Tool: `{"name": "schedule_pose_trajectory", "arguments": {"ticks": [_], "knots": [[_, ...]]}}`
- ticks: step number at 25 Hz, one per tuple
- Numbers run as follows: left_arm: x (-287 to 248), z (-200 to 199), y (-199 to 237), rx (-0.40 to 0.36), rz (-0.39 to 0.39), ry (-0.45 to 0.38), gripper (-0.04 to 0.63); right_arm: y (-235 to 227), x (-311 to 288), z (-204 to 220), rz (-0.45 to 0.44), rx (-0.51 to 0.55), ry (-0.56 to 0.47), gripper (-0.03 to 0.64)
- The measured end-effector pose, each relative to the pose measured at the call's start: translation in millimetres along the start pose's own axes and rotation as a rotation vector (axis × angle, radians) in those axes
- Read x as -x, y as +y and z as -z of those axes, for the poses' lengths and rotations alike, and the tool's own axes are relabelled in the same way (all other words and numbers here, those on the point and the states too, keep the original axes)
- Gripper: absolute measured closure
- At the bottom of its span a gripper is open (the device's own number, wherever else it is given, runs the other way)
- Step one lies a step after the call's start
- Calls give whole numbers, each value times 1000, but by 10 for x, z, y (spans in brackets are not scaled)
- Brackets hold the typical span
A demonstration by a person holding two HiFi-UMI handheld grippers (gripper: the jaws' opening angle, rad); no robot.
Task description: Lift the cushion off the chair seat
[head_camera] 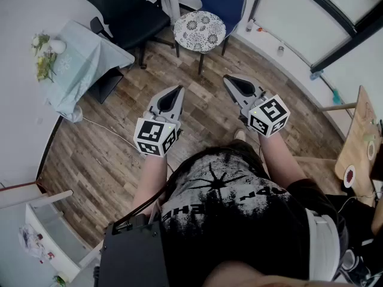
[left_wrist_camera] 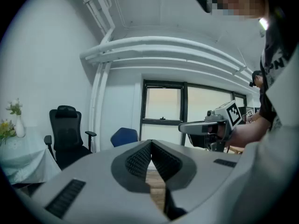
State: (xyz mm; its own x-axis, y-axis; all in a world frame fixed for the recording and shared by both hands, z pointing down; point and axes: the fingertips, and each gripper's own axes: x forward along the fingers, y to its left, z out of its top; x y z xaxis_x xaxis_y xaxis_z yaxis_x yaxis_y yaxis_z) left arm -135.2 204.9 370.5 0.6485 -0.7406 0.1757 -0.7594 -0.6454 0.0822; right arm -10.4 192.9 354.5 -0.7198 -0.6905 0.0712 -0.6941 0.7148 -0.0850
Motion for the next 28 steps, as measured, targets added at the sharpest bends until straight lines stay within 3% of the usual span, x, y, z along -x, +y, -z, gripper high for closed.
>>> {"name": "schedule_pose_trajectory", "arguments": {"ticks": [7, 18, 28], "knots": [[-17, 58, 43, 5, 8, -2, 583, 54, -85, 53, -10, 30, 10, 600], [61, 47, 100, -10, -16, -16, 583, 109, -137, 89, -21, -5, 22, 600], [8, 138, 204, 30, -31, -18, 583, 102, -211, 156, -40, -10, 30, 599]]}}
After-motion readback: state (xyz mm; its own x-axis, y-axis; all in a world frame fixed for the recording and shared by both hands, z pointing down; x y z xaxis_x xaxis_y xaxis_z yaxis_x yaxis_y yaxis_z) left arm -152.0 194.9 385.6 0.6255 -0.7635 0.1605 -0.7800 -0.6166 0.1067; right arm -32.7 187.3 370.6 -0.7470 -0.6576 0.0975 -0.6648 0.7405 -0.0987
